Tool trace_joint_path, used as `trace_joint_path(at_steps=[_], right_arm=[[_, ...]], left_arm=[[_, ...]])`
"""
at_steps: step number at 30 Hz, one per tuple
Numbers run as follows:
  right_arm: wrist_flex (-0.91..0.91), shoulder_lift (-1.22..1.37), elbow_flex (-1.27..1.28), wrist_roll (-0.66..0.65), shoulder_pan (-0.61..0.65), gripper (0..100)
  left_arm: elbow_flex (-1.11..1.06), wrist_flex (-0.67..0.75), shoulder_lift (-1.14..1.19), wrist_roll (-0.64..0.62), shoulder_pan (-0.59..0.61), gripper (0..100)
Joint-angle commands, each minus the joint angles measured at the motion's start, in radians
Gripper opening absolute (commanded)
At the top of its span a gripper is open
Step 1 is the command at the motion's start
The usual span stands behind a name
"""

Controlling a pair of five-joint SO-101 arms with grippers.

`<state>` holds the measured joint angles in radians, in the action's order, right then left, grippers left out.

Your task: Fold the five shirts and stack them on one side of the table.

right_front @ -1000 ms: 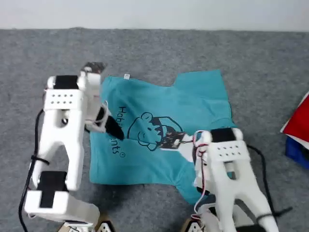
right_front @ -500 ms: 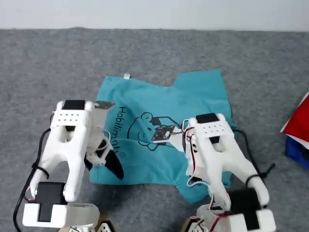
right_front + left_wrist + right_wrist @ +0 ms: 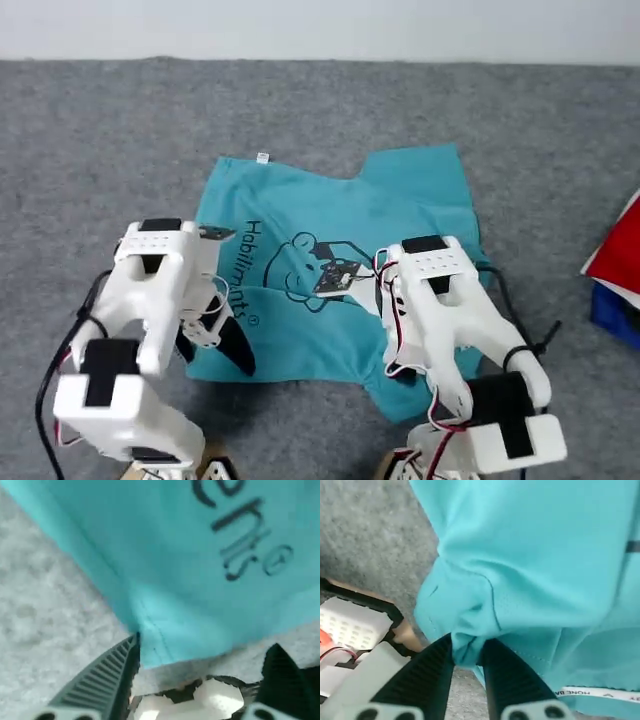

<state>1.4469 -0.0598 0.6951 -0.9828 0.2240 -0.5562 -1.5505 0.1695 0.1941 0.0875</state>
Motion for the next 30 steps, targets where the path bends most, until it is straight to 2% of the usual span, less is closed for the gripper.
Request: trace_joint_path(at_steps=[1,6,8,12,21,30], right_arm=[[0.004,-0.002,-0.052,-0.006,0.004,0.9],[0.021,-0.004,-0.052,-0.008,-0.047,0.9],[0.016,-0.005,-0.052,-0.009,-0.077,0.9],[0.021,-0.005,-0.054,-0.011,-0.12,0.9],[0.156,-0.119,-0.204,-0.005,-0.159,0.9],[0.262,-0.334,-0.192,-0.005,-0.165,0.9]], left_arm=[[0.067,0.011,0.051,0.005,0.003,30],[0.162,0.009,0.109,0.014,0.005,1],[0.18,-0.034,0.115,0.008,0.003,4],[0.257,-0.201,0.127,0.008,0.003,1],[0.315,-0.206,0.02,-0.043,0.029,1],[0.306,-0.206,-0.195,-0.041,0.034,1]])
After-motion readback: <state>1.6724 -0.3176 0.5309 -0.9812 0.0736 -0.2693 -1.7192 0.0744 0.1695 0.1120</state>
